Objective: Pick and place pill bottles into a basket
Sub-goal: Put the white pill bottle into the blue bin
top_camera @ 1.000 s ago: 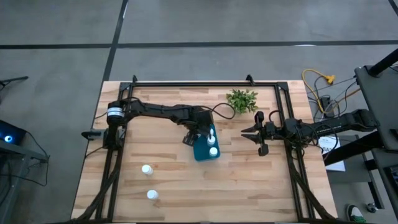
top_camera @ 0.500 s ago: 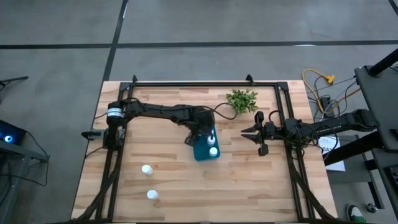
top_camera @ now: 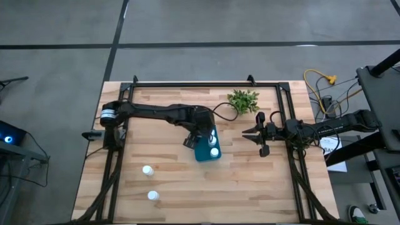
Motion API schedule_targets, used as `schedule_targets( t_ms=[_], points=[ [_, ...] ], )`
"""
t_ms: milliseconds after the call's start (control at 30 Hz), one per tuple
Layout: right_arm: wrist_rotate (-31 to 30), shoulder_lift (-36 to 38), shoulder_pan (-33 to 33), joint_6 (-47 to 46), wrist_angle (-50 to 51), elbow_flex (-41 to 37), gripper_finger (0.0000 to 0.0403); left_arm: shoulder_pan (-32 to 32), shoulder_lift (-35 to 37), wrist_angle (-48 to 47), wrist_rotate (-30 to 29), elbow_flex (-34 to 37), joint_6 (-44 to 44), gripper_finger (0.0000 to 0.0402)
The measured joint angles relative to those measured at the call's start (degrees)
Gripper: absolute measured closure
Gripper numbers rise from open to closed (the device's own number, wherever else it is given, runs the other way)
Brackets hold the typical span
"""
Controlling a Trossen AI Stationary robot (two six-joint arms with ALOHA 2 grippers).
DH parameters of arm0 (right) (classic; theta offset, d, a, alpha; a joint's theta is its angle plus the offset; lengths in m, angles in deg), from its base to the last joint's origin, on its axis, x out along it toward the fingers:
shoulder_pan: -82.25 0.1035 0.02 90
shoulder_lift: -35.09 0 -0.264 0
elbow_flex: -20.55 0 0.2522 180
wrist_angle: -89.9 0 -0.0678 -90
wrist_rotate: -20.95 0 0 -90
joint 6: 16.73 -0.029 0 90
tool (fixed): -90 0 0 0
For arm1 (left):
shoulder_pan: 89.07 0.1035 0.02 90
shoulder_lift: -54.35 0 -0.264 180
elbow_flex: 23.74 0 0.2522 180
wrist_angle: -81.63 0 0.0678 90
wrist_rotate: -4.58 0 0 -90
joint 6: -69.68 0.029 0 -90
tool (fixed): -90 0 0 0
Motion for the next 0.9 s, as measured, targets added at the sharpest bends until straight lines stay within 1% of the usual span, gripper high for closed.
schedule_targets(
  t_ms=[167, 467, 900],
  points=[
    [-0.1, 0.0, 0.0, 0.0, 0.5, 0.0, 0.0339, -2.3, 3.2, -3.3, 0.0, 0.1, -1.7, 0.0184],
    [-0.9, 0.0, 0.0, -0.6, 1.0, 0.0, 0.0339, -8.4, 9.3, -5.5, 0.0, 1.3, -4.4, 0.0184],
    [-1.5, 0.0, 0.0, -0.9, 1.4, 0.0, 0.0339, -18.8, 18.9, -6.3, -1.5, 12.1, -13.9, 0.0185]
  ],
)
